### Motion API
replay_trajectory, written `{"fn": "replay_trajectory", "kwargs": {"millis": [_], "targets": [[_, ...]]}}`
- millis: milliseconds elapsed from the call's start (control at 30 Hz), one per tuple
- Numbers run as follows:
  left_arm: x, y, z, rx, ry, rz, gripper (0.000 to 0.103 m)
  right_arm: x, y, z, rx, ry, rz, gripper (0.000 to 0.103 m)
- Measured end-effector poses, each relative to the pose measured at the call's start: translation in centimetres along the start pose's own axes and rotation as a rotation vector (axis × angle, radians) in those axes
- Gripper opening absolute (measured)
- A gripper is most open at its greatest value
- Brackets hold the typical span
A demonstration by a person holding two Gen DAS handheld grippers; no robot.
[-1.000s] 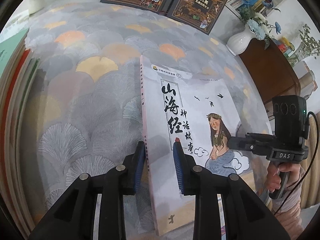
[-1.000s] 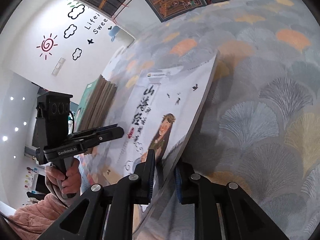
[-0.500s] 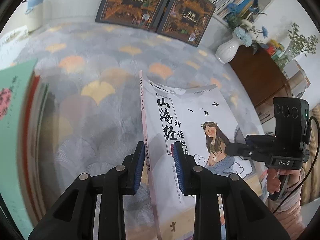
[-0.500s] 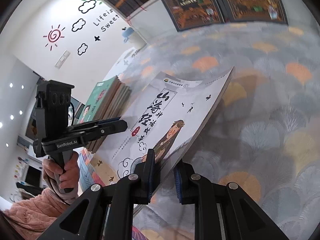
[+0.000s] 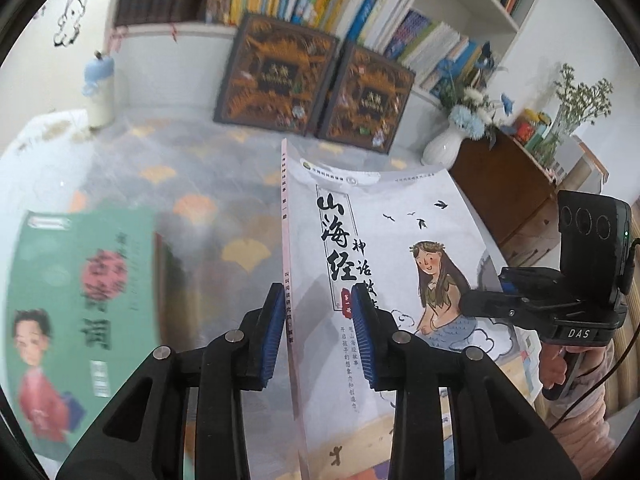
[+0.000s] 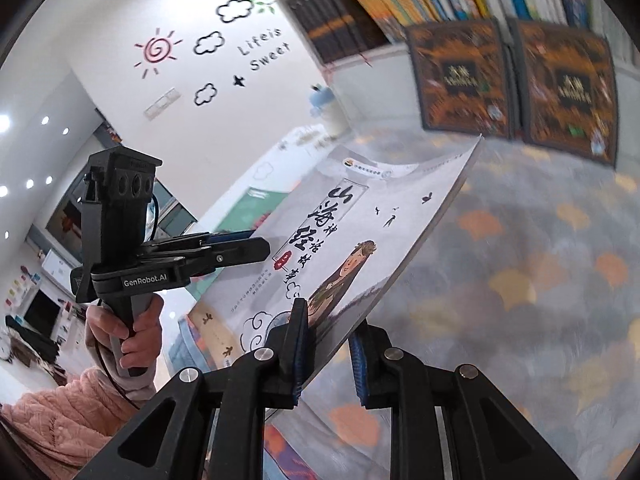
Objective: Organize books
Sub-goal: 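Carry the mermaid book to the white table and lower it onto the stack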
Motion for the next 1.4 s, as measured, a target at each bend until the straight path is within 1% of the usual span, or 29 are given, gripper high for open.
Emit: {"fn": "replay_trajectory", "kwargs": {"millis": [133, 233, 367, 433, 533, 700, 833, 933, 1100, 1233, 1400], "targets": [[-1.2, 3.1, -1.3, 0.061, -0.014, -0.034, 0.030, -2.8, -1.1, -1.9, -0.005, 0.054, 0.000, 0.020], [-2.7, 5.4, -2.3, 0.108, -0.021, -0.080, 0.030, -5.3, -2.3, -3.8, -0.005, 0.103, -0.016, 0.020], [-6.2, 8.4, -2.6, 0.161, 0.021, -0.110, 0.030, -8.3, -4.7, -6.1, -0.002, 0.152, -0.055, 0.020], [-8.5, 9.6, -2.2, 0.180, 0.054, -0.125, 0.030, -9.6, -6.5, -6.9, -0.018, 0.166, -0.084, 0.020], [-11.3, 10.5, -1.2, 0.184, 0.097, -0.151, 0.030, -11.4, -10.1, -7.4, -0.060, 0.190, -0.113, 0.020], [-15.4, 10.0, 0.7, 0.155, 0.156, -0.187, 0.030, -12.4, -15.5, -7.0, -0.143, 0.177, -0.148, 0.020], [-17.4, 8.9, 1.8, 0.136, 0.181, -0.200, 0.030, -12.3, -18.8, -6.8, -0.196, 0.158, -0.155, 0.020], [-18.2, 7.9, 2.3, 0.117, 0.187, -0.200, 0.030, -11.9, -20.6, -6.6, -0.225, 0.150, -0.143, 0.020], [-19.5, 6.9, 3.2, 0.092, 0.204, -0.199, 0.030, -11.0, -22.3, -6.6, -0.262, 0.126, -0.144, 0.020], [-20.1, 6.8, 3.4, 0.094, 0.213, -0.205, 0.030, -10.5, -23.1, -6.6, -0.266, 0.115, -0.148, 0.020], [-20.2, 6.3, 3.8, 0.077, 0.211, -0.242, 0.030, -10.6, -23.4, -6.5, -0.279, 0.120, -0.142, 0.021]]}}
Point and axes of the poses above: each gripper's, at about its wrist camera, not at the fingertips, and y roughly against the way its jaws point, x to its right, z to its underside, the point moved 1 cm from there along -y, roughly the way its jaws point, and after that the axes turned 1 degree about y, right-handed, at the moved point
